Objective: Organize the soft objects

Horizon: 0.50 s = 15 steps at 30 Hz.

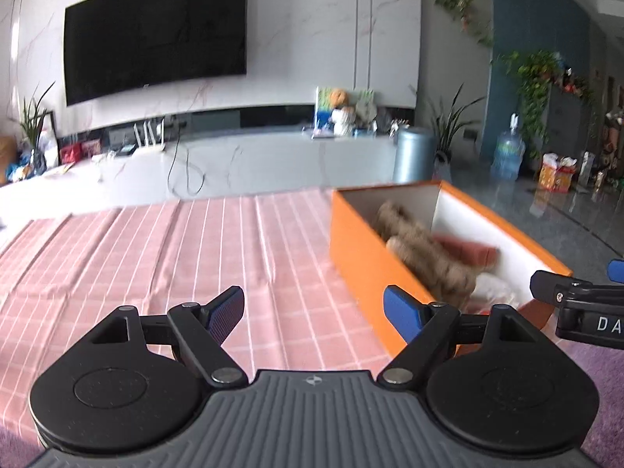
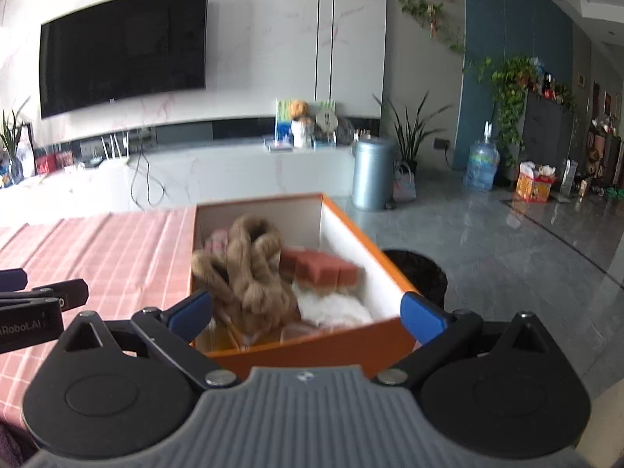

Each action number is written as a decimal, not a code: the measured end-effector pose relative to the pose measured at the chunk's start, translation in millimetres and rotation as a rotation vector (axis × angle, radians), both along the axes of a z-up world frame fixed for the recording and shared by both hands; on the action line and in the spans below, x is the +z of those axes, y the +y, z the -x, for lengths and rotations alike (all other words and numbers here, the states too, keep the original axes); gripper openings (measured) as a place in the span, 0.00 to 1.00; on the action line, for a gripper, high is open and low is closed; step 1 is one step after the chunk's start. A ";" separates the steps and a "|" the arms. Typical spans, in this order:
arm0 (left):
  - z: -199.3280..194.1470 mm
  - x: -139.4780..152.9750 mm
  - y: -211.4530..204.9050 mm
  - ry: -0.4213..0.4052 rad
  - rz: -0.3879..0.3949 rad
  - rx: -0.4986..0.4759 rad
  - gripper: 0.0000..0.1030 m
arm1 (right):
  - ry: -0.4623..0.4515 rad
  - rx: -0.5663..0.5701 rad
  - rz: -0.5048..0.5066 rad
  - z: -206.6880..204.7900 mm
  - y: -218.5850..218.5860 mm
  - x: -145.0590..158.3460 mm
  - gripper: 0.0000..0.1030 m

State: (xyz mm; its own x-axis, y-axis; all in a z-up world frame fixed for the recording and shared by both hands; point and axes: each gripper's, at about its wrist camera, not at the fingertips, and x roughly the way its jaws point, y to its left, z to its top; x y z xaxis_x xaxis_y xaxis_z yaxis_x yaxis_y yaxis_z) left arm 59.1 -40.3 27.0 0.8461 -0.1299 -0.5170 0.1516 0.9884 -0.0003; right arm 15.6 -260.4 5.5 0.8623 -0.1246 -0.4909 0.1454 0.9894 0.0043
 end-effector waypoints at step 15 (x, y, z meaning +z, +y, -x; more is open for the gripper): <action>12.2 -28.5 -4.2 0.066 -0.024 -0.012 0.92 | 0.067 -0.008 0.013 -10.8 2.0 -23.3 0.98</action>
